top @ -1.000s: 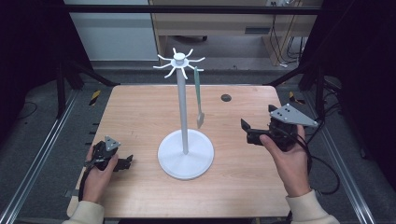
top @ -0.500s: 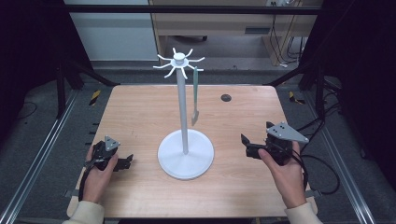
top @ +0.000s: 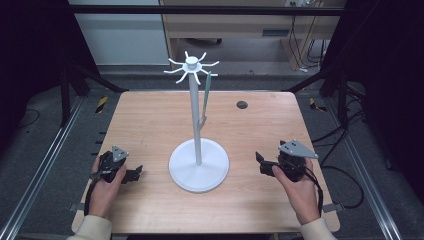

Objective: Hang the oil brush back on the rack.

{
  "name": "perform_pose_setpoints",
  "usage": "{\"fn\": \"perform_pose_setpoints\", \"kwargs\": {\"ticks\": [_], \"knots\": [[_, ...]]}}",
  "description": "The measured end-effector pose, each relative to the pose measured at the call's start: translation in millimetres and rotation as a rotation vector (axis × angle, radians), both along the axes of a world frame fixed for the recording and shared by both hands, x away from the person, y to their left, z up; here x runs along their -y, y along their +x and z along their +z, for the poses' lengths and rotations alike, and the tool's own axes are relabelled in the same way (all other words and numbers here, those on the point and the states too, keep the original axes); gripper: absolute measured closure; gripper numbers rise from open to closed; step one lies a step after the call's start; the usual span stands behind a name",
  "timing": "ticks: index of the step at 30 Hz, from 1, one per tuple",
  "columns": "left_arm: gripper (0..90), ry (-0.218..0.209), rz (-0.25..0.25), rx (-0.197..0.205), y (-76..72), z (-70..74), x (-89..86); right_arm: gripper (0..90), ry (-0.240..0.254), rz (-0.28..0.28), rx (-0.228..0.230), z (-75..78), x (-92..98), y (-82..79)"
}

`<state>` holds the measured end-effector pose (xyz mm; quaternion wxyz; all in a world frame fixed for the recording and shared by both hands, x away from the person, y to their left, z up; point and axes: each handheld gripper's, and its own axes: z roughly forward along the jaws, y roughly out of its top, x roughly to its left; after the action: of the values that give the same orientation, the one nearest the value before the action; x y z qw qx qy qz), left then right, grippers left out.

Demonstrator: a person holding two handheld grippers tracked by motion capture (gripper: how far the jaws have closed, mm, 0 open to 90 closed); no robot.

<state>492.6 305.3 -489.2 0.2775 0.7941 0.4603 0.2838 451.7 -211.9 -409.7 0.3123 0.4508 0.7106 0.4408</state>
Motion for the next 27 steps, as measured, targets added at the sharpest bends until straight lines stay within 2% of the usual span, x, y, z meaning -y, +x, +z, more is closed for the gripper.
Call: {"fn": "perform_pose_setpoints", "kwargs": {"ticks": [14,27], "knots": [[2.9,-0.001,0.004,0.002,0.0,0.2,-0.4,10.4,-0.025,-0.051,-0.073,-32.3,4.7,21.8],[2.9,-0.016,0.004,0.005,0.1,0.2,-0.2,10.9,-0.013,-0.108,-0.116,-48.3,7.9,43.4]]}}
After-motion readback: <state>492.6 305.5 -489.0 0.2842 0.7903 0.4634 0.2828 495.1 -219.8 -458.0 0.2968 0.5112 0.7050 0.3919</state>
